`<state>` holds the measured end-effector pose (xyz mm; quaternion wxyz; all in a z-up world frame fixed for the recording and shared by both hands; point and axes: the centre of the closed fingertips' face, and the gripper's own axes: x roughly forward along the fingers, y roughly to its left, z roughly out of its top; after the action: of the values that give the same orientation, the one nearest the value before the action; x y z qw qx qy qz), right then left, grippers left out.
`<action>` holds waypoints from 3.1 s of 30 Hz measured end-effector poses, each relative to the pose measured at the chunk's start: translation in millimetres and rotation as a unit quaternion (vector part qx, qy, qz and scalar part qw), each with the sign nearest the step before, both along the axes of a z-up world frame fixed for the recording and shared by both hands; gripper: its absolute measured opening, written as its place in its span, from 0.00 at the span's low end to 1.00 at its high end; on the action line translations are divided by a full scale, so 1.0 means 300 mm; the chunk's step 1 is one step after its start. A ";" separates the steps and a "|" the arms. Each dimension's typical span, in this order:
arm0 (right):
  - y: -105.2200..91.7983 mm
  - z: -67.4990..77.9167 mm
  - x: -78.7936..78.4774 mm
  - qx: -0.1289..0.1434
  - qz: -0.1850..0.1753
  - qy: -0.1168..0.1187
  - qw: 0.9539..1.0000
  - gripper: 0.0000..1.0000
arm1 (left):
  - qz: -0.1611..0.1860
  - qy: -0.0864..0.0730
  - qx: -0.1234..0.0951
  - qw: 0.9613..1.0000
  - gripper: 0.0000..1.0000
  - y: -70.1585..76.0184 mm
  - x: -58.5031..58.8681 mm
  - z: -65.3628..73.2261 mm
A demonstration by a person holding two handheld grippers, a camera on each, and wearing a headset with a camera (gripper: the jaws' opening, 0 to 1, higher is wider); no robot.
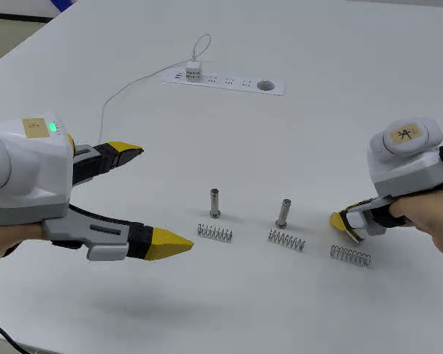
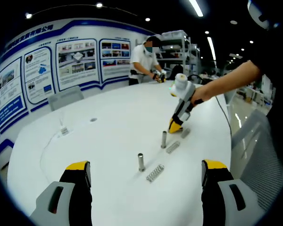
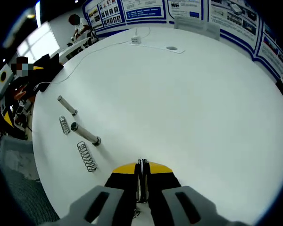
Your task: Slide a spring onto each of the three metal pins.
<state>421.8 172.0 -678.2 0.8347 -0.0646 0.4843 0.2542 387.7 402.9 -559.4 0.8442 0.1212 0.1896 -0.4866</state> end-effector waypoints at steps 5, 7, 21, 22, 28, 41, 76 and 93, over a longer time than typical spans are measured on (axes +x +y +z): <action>0.009 0.001 -0.018 0.008 0.009 -0.015 1.000 0.08 | 0.006 0.000 -0.010 1.000 1.00 0.002 0.003 0.012; 0.014 0.006 -0.021 0.011 0.011 -0.021 1.000 0.08 | 0.005 -0.001 -0.008 1.000 1.00 0.000 0.001 0.013; 0.031 0.070 -0.011 0.016 0.033 -0.081 0.996 0.07 | 0.000 -0.007 -0.012 1.000 1.00 -0.020 -0.011 0.027; 0.029 0.072 -0.011 0.019 0.029 -0.081 0.996 0.07 | 0.000 -0.007 -0.012 1.000 1.00 -0.022 -0.013 0.028; 0.020 0.090 -0.021 0.019 0.042 -0.096 0.994 0.07 | -0.003 -0.003 -0.016 1.000 1.00 -0.038 -0.025 0.024; 0.016 0.110 -0.027 0.021 0.043 -0.113 0.992 0.07 | 0.002 -0.007 -0.029 1.000 1.00 -0.055 -0.026 0.056; -0.025 0.157 -0.055 0.070 0.033 -0.194 0.978 0.08 | -0.003 0.000 -0.024 1.000 0.99 -0.083 -0.067 0.041; -0.030 0.170 -0.061 0.116 0.010 -0.237 0.965 0.08 | -0.004 0.007 -0.021 1.000 0.99 -0.086 -0.079 0.029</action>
<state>403.5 163.1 -627.4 0.9247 -0.0304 0.2393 0.2947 364.0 377.2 -550.7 0.8431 0.1010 0.1848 -0.4948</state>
